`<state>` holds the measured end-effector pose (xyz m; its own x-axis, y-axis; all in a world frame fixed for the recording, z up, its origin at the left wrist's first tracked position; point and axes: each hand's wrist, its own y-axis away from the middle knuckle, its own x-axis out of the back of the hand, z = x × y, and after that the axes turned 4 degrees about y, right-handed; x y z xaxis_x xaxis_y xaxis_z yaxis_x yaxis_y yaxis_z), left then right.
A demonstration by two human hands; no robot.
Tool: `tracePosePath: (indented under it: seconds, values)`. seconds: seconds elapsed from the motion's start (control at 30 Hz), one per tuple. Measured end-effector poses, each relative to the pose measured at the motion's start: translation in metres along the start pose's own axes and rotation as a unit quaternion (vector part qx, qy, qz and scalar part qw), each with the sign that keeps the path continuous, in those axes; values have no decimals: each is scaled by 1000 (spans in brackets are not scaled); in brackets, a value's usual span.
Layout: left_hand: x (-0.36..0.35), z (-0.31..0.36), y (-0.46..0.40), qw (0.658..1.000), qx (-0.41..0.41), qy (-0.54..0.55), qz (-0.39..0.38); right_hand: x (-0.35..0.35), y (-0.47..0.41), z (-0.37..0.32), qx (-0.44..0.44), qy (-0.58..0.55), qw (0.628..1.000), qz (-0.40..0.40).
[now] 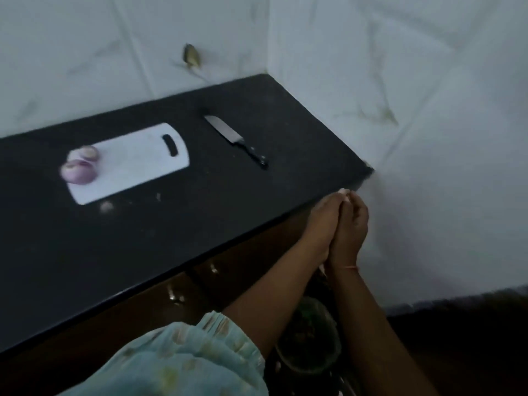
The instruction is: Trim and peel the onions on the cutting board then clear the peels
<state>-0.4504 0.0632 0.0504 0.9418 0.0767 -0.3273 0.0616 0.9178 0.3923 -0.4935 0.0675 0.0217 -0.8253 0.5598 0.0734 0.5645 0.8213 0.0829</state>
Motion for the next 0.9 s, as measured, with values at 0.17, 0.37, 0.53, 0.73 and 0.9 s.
tracePosePath:
  seconds: [0.17, 0.37, 0.53, 0.73, 0.9]
  values:
    - [106, 89, 15, 991, -91, 34, 95, -118, 49, -47, 59, -50, 984, -160]
    - [266, 134, 32, 951, -158, 14, 263, -248, 101, -50, 108, 41, 947, -298]
    - [386, 143, 46, 880, -221, -27, 420, -316, 125, -33, 139, 112, 934, -311]
    - [464, 141, 43, 857, -182, -129, 464, -350, 123, -13, 171, 202, 915, -306]
    - [486, 131, 20, 870, -140, -178, 438, -362, 94, -10, 188, 348, 829, -396]
